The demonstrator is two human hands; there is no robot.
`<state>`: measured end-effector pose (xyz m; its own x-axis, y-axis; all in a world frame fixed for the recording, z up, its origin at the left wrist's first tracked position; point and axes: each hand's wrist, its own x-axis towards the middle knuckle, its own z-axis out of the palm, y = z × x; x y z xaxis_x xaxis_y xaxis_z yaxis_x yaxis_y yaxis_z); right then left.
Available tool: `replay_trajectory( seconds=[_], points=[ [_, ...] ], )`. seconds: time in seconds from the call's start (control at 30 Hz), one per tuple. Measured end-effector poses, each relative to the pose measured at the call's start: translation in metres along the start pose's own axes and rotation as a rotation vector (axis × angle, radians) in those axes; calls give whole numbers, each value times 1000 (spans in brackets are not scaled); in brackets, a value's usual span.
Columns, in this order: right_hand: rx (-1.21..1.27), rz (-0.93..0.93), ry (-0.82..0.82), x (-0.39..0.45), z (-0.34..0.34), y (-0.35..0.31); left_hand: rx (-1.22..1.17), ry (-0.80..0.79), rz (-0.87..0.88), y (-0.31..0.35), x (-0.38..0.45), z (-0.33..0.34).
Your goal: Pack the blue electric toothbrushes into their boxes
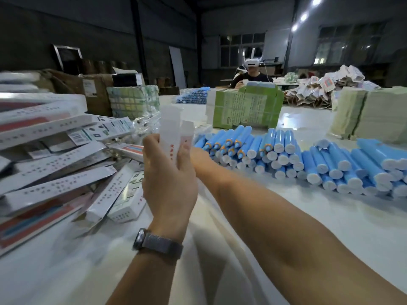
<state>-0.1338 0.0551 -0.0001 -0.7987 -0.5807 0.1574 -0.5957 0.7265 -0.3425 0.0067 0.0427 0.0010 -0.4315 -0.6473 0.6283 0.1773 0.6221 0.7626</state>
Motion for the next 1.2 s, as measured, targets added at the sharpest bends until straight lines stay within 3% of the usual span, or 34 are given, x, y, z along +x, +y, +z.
replay_trajectory(
  seconds=[0.2,0.37,0.47,0.53,0.6,0.83,0.93,1.07,1.2],
  points=[
    [392,16,222,-6,0,-5,-43,6,68,3,-1,1],
    [485,2,506,-28,-47,13,-167,-82,145,4,-8,8],
    [703,-82,762,-83,-102,31,-258,-158,207,9,-17,10],
    [953,-185,815,-135,-135,40,-343,-207,229,13,-24,13],
    [1021,-288,798,-182,-152,45,-436,-279,247,18,-33,16],
    [430,-446,616,-243,-166,43,-453,-402,352,28,-62,22],
    [278,-460,649,-239,-156,46,-454,-418,370,30,-69,23],
    [290,-436,705,-228,-141,53,-441,-434,380,32,-76,26],
    [-3,-467,777,-223,-133,54,-430,-415,351,32,-77,27]
  ],
)
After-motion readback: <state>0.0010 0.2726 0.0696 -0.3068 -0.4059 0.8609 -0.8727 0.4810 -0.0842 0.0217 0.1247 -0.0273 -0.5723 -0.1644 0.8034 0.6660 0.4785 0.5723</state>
